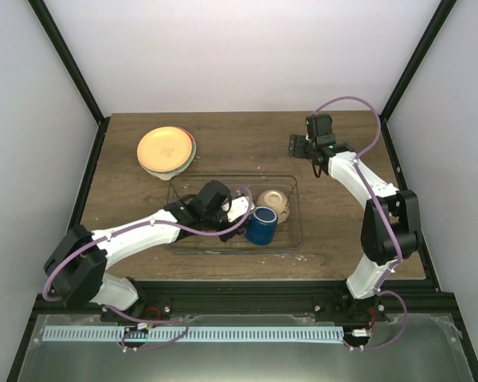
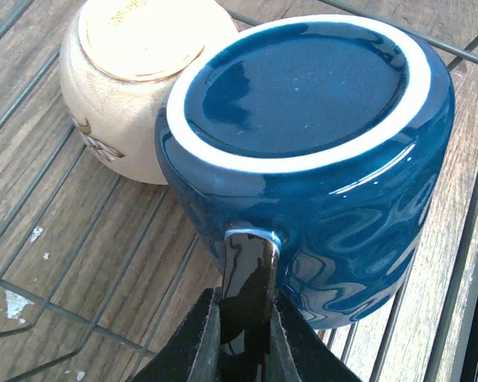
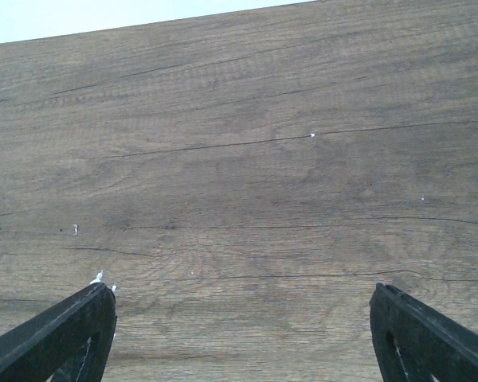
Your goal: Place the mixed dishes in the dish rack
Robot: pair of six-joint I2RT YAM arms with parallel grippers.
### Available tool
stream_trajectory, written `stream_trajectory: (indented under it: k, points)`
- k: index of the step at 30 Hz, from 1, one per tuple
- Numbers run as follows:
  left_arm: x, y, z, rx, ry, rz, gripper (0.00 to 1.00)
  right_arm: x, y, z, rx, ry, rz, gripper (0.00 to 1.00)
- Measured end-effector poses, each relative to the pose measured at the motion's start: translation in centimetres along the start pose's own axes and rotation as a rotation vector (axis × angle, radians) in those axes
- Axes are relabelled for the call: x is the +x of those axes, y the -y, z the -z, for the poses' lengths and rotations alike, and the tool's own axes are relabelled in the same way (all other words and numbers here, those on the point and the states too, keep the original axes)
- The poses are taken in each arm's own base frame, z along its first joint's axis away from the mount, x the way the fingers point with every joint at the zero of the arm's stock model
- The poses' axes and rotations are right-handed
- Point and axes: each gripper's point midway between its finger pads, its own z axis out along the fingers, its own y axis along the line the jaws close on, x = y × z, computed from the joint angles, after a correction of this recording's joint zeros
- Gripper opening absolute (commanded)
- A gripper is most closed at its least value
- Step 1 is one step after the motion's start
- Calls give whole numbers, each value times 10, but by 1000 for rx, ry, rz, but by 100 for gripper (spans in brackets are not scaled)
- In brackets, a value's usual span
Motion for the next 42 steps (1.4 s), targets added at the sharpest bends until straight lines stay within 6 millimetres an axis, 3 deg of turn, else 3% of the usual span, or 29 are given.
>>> stream_trajectory:
  k: [21, 23, 28, 38, 42]
  points:
    - [-6, 5, -34, 49, 27, -14, 0, 15, 5, -6, 9, -25, 5, 89]
    - [-6, 5, -34, 49, 27, -13, 1, 15, 5, -6, 8, -23, 9, 93]
    - [-7, 5, -34, 50, 19, -9, 10, 14, 5, -6, 9, -22, 19, 100]
    - [-1, 6, -34, 53, -5, 3, 30, 14, 4, -6, 3, -20, 27, 100]
    - [1, 7, -34, 56, -13, 3, 32, 14, 4, -6, 2, -19, 33, 100]
